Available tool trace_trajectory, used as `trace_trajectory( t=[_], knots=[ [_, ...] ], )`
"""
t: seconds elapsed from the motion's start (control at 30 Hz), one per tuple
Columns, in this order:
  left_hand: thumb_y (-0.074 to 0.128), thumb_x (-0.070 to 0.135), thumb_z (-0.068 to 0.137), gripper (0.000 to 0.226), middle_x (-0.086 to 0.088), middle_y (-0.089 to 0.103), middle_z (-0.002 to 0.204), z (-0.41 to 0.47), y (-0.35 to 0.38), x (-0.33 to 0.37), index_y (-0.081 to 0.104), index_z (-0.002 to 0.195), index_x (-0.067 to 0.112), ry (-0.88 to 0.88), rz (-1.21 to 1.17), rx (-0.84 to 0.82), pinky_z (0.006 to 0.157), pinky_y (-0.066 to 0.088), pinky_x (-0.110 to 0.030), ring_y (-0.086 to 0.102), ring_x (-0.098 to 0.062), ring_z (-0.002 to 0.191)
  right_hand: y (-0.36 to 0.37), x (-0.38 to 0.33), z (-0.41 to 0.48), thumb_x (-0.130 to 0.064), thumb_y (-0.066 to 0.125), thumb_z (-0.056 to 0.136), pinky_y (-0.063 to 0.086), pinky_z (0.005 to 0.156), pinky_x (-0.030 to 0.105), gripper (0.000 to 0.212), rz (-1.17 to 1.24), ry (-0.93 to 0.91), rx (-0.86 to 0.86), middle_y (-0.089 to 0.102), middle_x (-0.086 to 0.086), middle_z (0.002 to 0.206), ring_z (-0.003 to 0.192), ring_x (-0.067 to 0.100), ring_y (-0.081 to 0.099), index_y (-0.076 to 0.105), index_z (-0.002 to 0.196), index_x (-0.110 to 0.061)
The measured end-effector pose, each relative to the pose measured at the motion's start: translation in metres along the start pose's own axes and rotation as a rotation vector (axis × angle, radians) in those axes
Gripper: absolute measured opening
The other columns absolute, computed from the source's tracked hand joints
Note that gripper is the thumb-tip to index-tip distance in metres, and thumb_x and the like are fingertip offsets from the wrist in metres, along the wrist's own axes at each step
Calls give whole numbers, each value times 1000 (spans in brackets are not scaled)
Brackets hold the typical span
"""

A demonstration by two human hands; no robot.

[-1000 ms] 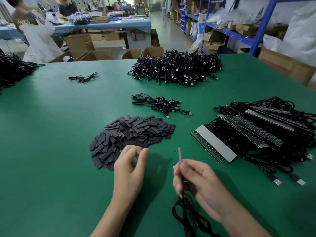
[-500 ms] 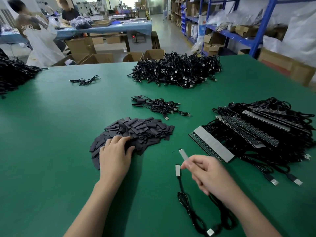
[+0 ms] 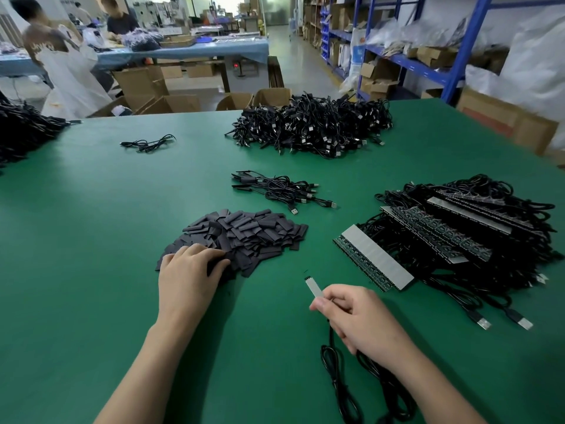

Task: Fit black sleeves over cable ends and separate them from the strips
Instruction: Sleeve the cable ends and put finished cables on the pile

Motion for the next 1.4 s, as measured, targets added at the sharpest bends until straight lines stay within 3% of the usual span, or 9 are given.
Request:
trace_trajectory(
  t=[0.27, 0.47, 0.63, 0.73, 0.87, 1.4],
  knots=[
    [81, 25, 87, 13, 4, 73, 95, -12, -21, 20, 80, 99, 21, 86, -93, 133, 79, 51, -39, 66, -25, 90, 2, -5, 1, -35, 58, 103, 38, 46, 24, 21, 153, -21, -37, 49, -7, 55, 43, 11, 42, 73, 89, -32],
    [83, 29, 85, 13, 16, 71, 95, -48, -26, 93, 80, 97, 26, 299, -419, 9, 78, 59, -32, 67, -7, 88, 1, -12, 0, -42, 52, 104, 32, 49, 20, 28, 286, -51, -32, 39, -4, 59, 50, 9, 34, 73, 91, -28],
    [84, 21, 84, 13, 18, 70, 95, -58, -24, 91, 80, 96, 23, 256, -599, -50, 79, 58, -30, 68, -4, 91, -3, -12, -1, -30, 49, 108, 27, 50, 22, 33, 315, -55, -40, 32, -4, 60, 54, 11, 27, 66, 83, -18],
    [86, 13, 82, 17, 16, 72, 96, -62, -21, 86, 81, 96, 21, 236, -669, -69, 79, 56, -28, 69, -6, 92, 0, -14, -2, -38, 54, 99, 24, 52, 25, 32, 270, -62, -64, 30, -9, 59, 55, 11, 25, 59, 76, -17],
    [79, 17, 83, 12, 16, 72, 94, -63, -16, 83, 80, 94, 21, 214, -783, -80, 77, 51, -21, 70, -10, 90, 5, -15, -2, -49, 54, 87, 19, 52, 33, 33, 227, -66, -94, 28, -7, 58, 55, 14, 23, 55, 68, -23],
    [79, 25, 89, 14, 17, 71, 99, -65, -9, 85, 80, 102, 26, 291, -799, -146, 76, 50, -19, 69, -11, 94, 17, -7, -2, -55, 55, 90, 24, 51, 27, 34, 149, -65, -166, 34, -13, 55, 52, 10, 29, 60, 71, -28]
  ],
)
Point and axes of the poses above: each hand's wrist, its own z-axis towards the middle knuckle, its own y-axis out of the palm, x = y × z, the point moved 10 cm from there along z, towards the middle knuckle
